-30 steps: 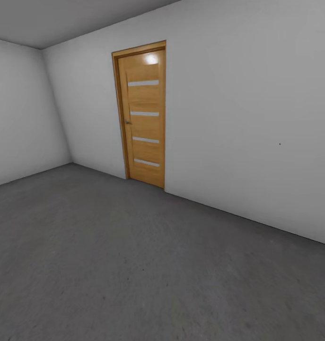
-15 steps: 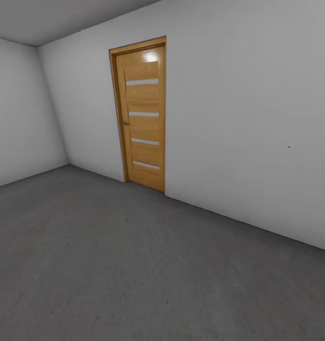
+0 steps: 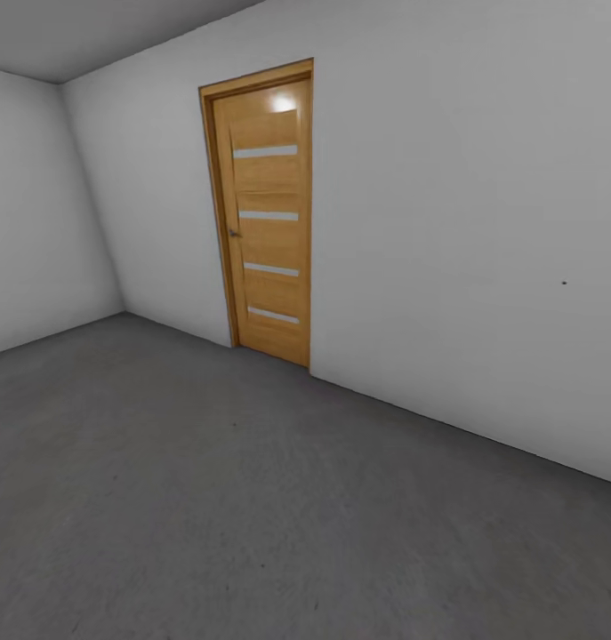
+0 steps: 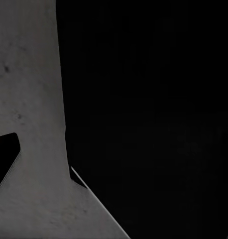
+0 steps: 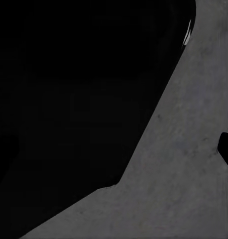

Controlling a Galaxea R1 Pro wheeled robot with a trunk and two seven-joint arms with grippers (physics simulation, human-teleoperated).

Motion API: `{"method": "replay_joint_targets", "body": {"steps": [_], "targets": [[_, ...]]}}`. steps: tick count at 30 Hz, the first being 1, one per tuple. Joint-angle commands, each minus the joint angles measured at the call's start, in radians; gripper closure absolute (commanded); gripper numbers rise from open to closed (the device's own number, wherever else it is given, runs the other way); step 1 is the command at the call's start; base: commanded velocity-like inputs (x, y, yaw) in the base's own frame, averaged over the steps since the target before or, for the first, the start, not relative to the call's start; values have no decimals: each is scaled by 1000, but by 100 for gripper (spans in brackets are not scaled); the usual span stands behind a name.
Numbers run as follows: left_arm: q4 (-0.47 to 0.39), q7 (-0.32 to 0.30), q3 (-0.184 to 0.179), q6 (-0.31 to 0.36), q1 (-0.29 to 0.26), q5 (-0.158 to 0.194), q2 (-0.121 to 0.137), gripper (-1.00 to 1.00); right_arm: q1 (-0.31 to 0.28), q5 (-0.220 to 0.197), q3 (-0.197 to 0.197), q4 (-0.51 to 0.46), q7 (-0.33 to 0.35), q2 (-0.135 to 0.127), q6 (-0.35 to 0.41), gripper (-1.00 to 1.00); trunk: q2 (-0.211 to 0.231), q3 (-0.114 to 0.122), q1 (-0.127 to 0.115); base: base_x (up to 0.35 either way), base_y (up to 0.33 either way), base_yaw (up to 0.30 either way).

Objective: Move the two storage containers from the living room to the garage. In the garage, place one container on the floor and stack the other container on top of it (either order is fine).

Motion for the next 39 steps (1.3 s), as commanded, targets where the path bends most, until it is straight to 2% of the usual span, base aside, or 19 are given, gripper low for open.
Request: {"method": "replay_joint_targets", "body": {"steps": [1, 12, 39], "targets": [[0, 0, 1, -1, 0, 1, 0, -100, 0, 0, 4, 0, 0, 0, -2, -100, 0, -1, 1, 322, 0, 0], [1, -1, 1, -3, 0, 1, 0, -100, 0, 1, 7, 0, 0, 0, -3, -100, 0, -1, 1, 323, 0, 40], [3, -3, 4, -7, 0, 2, 4, -100, 0, 1, 7, 0, 0, 0, -4, -100, 0, -12, 1, 323, 0, 260]]}}
